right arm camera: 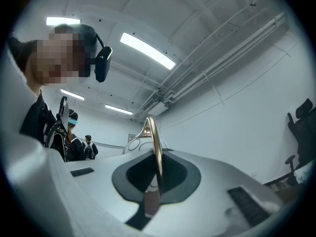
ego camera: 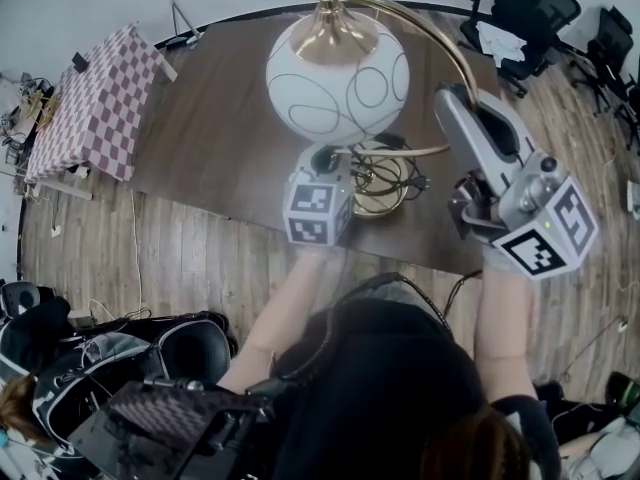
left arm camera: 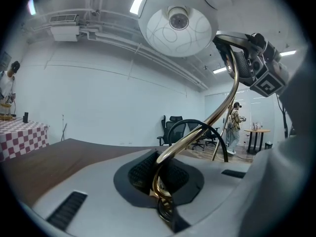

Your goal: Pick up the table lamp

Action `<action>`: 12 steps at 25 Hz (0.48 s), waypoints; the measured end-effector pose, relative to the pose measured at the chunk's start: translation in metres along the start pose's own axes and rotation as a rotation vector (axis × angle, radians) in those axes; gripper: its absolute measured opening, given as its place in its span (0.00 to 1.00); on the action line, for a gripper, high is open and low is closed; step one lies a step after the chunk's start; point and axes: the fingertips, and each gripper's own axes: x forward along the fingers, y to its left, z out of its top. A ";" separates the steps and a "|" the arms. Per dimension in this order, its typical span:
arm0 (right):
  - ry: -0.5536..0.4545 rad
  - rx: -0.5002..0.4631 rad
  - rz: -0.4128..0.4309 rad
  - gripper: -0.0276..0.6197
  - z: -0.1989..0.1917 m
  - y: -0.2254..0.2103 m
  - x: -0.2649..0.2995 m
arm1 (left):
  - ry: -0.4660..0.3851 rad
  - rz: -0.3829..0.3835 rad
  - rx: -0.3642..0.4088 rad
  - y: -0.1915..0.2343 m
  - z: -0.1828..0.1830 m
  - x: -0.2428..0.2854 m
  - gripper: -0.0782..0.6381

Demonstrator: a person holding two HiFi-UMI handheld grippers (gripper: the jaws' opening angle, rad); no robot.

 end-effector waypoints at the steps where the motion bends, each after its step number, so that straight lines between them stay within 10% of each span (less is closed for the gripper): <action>1: 0.000 0.002 0.002 0.05 0.000 0.001 0.000 | 0.000 0.002 0.000 0.000 0.000 -0.001 0.11; 12: 0.007 0.012 0.014 0.05 -0.002 0.005 0.002 | 0.008 0.005 -0.011 0.001 -0.004 -0.005 0.11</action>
